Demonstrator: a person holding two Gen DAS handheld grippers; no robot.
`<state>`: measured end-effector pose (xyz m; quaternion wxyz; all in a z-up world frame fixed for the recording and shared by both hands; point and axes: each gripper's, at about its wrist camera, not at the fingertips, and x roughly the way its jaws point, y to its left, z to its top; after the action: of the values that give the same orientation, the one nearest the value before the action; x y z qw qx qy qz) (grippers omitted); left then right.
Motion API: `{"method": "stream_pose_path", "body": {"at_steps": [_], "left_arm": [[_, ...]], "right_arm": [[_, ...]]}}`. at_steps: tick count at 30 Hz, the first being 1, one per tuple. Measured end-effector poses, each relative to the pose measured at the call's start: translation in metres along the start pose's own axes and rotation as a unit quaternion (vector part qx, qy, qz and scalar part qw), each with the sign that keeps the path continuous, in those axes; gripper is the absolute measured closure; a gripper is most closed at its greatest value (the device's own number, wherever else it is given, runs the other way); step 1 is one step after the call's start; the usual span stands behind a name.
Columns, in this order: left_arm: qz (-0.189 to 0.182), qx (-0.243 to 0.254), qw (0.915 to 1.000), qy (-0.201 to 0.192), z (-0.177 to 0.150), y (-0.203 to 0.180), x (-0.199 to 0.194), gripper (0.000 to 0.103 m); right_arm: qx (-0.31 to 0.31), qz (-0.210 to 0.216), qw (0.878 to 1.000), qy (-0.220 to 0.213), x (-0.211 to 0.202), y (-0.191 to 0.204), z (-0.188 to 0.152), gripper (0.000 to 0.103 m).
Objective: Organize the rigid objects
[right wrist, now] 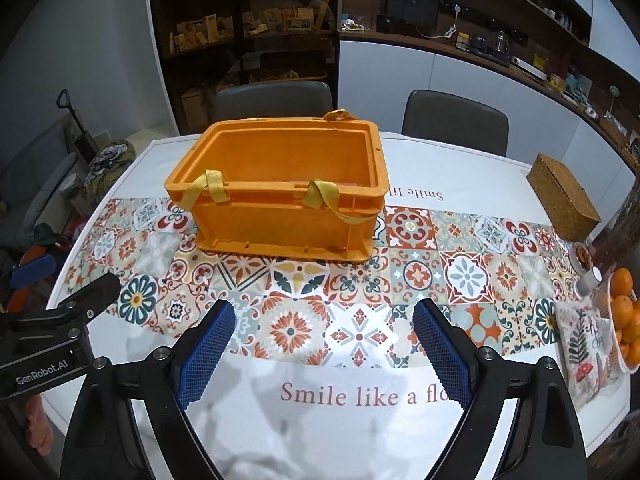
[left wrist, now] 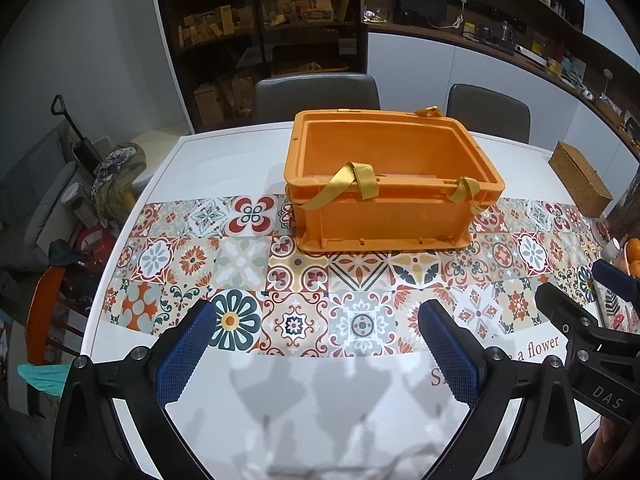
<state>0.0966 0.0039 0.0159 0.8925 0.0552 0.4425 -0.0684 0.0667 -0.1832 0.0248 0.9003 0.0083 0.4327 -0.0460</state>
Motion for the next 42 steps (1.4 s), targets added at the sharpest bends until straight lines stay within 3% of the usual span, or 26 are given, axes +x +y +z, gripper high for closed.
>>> {"method": "stream_pose_path", "body": {"at_steps": [42], "left_arm": [[-0.008, 0.005, 0.9999, 0.01, -0.0031, -0.0026, 0.003, 0.0]], "right_arm": [[0.005, 0.002, 1.0, 0.005, 0.0024, -0.0004, -0.0026, 0.012]]}}
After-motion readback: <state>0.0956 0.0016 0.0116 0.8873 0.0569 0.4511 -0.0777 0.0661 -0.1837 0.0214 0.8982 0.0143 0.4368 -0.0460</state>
